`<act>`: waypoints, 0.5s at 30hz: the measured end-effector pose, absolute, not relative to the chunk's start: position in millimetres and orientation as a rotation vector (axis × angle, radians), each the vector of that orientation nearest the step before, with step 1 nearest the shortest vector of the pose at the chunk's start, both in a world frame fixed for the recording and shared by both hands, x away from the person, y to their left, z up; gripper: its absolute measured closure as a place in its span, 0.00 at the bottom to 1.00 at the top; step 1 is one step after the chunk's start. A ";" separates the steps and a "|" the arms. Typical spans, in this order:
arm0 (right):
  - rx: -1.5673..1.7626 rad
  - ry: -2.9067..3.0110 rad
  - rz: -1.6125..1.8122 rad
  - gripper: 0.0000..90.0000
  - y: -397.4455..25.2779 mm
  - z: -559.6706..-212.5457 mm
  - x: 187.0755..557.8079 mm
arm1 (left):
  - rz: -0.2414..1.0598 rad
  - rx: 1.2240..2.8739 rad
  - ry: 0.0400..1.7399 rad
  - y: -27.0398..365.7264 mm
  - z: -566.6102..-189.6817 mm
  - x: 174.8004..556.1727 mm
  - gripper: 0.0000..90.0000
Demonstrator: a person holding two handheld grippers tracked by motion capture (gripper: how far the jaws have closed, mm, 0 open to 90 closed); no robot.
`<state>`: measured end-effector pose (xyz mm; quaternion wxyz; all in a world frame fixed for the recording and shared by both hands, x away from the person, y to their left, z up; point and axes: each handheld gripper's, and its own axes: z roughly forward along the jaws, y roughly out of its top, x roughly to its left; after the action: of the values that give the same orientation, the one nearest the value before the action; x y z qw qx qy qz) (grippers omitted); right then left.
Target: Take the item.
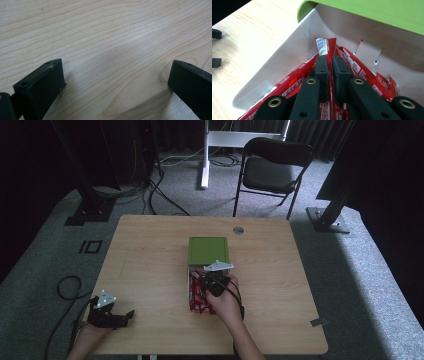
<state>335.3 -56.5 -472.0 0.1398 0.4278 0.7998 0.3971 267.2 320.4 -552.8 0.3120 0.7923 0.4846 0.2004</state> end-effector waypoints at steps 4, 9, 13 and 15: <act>1.240 2.310 1.202 0.93 -60.6 -469.1 331.7 | 0.529 2.091 1.279 320.5 -552.8 267.2 0.02; 1.224 2.298 1.206 0.93 -66.7 -464.0 327.1 | 0.529 2.093 1.278 320.5 -552.8 267.2 0.02; 1.221 2.283 1.235 0.93 -70.0 -459.9 320.6 | 0.530 2.090 1.278 320.4 -552.9 267.2 0.02; 1.219 2.278 1.250 0.93 -71.3 -458.0 317.6 | 0.530 2.092 1.277 320.5 -552.9 267.2 0.02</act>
<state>317.6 -71.3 -458.0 0.1353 0.4208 0.7863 0.4316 267.2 320.5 -552.9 0.3118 0.7926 0.4840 0.2007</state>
